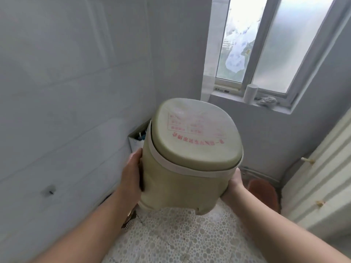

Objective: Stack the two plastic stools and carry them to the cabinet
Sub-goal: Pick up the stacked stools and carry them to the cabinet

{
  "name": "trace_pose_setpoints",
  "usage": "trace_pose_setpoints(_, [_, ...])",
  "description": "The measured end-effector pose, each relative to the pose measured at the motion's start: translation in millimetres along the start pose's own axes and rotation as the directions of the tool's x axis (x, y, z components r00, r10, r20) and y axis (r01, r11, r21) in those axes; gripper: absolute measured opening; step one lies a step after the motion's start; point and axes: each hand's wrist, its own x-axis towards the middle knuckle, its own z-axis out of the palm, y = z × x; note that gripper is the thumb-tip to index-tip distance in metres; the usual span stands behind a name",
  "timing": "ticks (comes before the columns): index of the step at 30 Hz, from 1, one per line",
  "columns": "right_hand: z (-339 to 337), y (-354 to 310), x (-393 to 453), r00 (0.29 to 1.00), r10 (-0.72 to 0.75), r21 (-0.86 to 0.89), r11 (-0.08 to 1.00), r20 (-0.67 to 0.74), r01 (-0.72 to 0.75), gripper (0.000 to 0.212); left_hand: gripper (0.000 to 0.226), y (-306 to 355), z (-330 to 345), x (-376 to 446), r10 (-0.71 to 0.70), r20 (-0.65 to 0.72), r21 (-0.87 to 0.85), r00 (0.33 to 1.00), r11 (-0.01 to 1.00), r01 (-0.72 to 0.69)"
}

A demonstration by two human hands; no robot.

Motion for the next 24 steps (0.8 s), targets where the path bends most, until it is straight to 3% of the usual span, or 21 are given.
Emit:
trace_pose_setpoints(4, [10,32,-17,0.996,0.086,0.022,0.996,0.032,-0.087,0.037,0.048,-5,-31,-28,0.017,-0.070,0.086,0.997,0.996,-0.011])
trace_pose_setpoints(10, [28,81,-53,0.990,0.112,-0.058,0.993,0.084,-0.107,0.039,0.041,-19,-95,-48,0.044,-0.224,0.116,0.974,0.993,-0.019])
trace_pose_setpoints(15, [40,120,-97,0.988,0.128,-0.063,0.990,0.092,-0.122,0.039,0.052,-20,-153,-95,-0.067,-0.114,0.035,0.991,0.997,0.071])
trace_pose_setpoints(20, [51,167,-150,0.991,0.092,-0.120,0.990,0.102,-0.079,0.035,0.050,-24,-225,-130,-0.072,-0.025,0.009,0.997,0.997,0.072])
trace_pose_setpoints(24, [65,212,-204,0.992,0.072,-0.142,0.988,0.106,-0.056,0.039,0.053,-21,-288,-165,-0.081,-0.082,0.015,0.993,0.996,0.083])
